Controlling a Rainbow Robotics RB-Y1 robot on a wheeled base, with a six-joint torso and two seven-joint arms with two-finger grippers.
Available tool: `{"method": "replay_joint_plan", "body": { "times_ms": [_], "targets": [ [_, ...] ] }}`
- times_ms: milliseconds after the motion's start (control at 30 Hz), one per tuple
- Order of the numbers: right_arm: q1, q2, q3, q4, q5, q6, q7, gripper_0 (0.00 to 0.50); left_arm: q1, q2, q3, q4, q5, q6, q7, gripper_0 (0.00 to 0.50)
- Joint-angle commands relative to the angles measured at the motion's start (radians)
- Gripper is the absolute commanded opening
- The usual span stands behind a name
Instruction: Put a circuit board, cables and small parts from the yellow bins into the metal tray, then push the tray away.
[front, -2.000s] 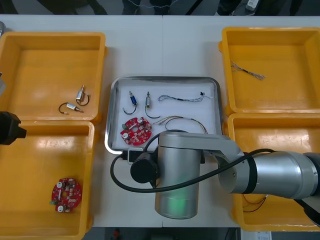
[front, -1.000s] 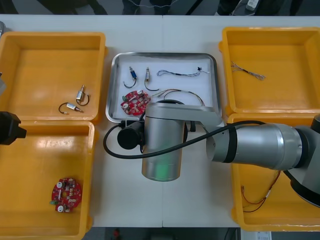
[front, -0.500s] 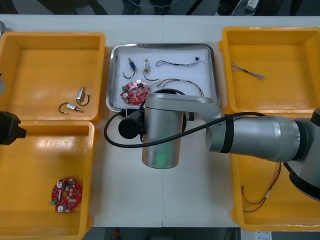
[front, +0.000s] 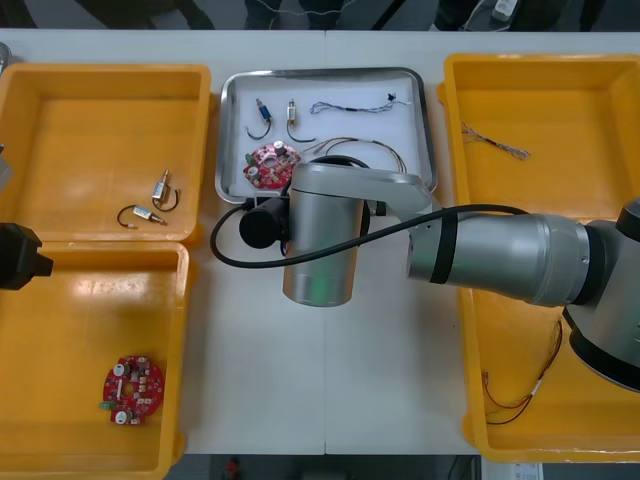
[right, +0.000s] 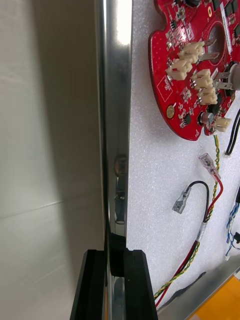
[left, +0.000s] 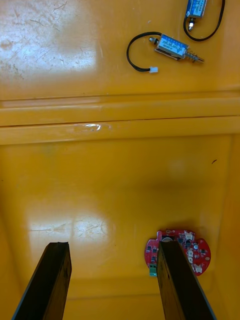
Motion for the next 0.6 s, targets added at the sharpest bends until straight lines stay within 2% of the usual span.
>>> {"method": "replay_joint_plan", "body": {
  "times_ms": [33, 367, 600],
  "targets": [
    [-0.066, 0.043, -0.053, 0.042, 0.012, -0.034, 0.033, 0.000, 0.019, 0.033, 0.032, -0.032, 0.006, 0.006, 0.005, 0.500],
    [-0.083, 0.058, -0.088, 0.139, 0.012, -0.126, 0.045, 0.000, 0.019, 0.033, 0.032, -0.032, 0.006, 0.006, 0.005, 0.500],
    [-0.084, 0.058, -0.091, 0.182, 0.040, -0.175, 0.040, 0.000, 0.019, 0.033, 0.032, -0.032, 0.006, 0.006, 0.005, 0.500]
  ]
}}
